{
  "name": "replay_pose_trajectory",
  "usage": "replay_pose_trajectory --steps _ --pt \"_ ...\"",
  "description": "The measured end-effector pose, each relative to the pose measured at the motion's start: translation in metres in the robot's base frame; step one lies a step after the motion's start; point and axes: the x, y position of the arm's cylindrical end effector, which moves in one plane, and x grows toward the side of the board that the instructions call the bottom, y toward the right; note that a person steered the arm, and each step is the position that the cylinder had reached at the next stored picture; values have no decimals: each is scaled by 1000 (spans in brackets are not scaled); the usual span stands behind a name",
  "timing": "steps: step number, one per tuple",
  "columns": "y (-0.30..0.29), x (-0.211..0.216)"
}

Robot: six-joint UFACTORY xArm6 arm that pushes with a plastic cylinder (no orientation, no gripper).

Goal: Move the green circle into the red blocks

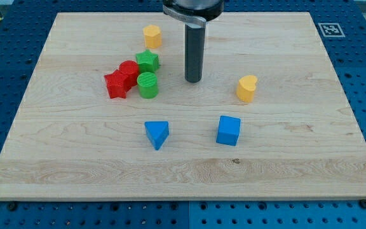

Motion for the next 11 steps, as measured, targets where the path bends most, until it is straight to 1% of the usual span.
replay_pose_trajectory --steps 2,3,6,7,8,9,10,11 --pt "-2 3" --pt "-25 25" --pt "-86 31" --pt "-67 28" --pt "-38 -1" --pt "-34 -40" --pt "-56 -71" --pt "-94 -82"
